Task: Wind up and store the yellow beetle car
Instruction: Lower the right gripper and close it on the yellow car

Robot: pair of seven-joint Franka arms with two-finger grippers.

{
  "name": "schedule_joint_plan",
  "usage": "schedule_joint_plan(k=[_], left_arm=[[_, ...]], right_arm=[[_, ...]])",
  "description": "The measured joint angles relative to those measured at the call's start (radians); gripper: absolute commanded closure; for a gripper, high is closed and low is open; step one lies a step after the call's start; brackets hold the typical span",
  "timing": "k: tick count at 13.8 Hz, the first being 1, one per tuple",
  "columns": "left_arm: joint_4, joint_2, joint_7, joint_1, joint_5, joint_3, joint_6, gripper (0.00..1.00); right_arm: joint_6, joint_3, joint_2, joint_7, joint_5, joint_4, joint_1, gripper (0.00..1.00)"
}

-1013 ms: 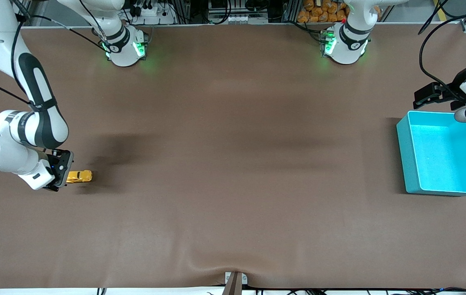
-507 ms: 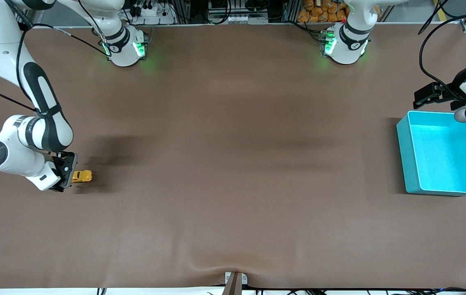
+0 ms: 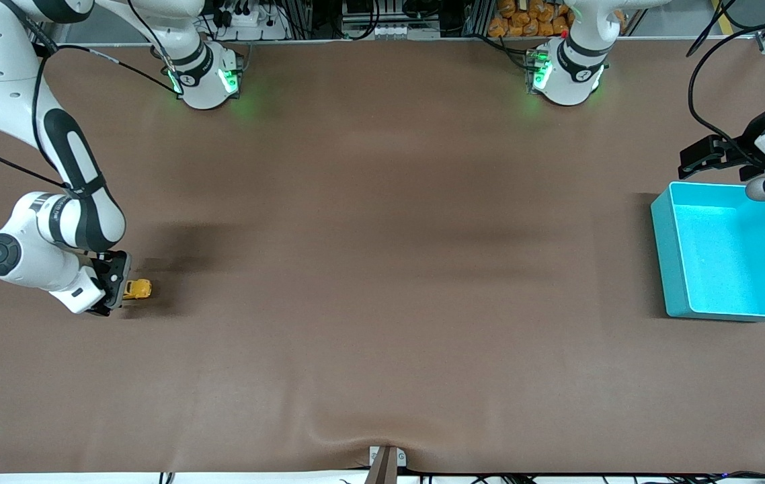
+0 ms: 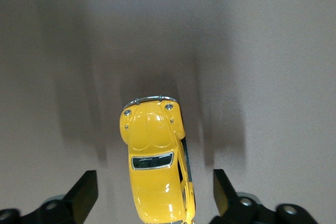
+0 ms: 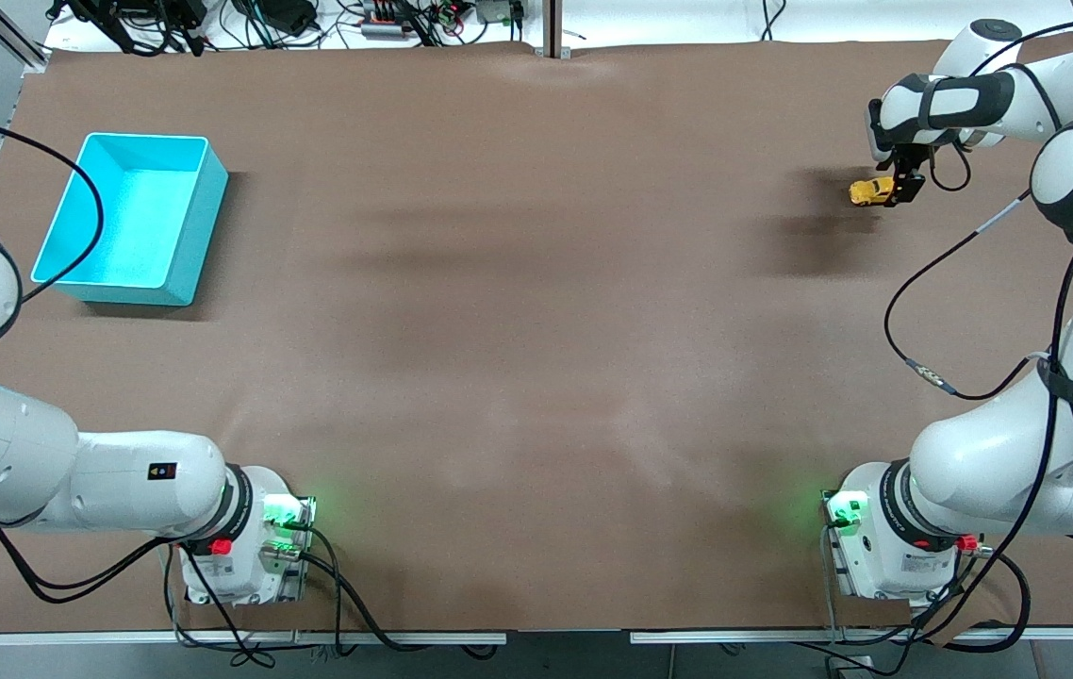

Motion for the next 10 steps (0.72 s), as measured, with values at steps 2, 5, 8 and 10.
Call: schedule_joint_plan(k=[2, 5, 8, 10], left_arm=[[0.000, 0.000, 0.000, 0.000, 0.000, 0.000, 0.000, 0.00], [0.000, 0.000, 0.000, 0.000, 0.000, 0.000, 0.000, 0.00], [0.000, 0.000, 0.000, 0.000, 0.000, 0.000, 0.000, 0.00], [0.000, 0.000, 0.000, 0.000, 0.000, 0.000, 0.000, 0.00]], right_arm=[[0.008, 0.000, 0.002, -0.009, 0.000, 0.000, -0.003, 0.82], [0.011, 0.000, 0.002, -0.015, 0.000, 0.001, -0.003, 0.82], [0.011, 0.000, 0.002, -0.015, 0.000, 0.001, -0.004, 0.82], [0.012, -0.001, 0.002, -0.015, 0.000, 0.001, -0.006, 0.81]])
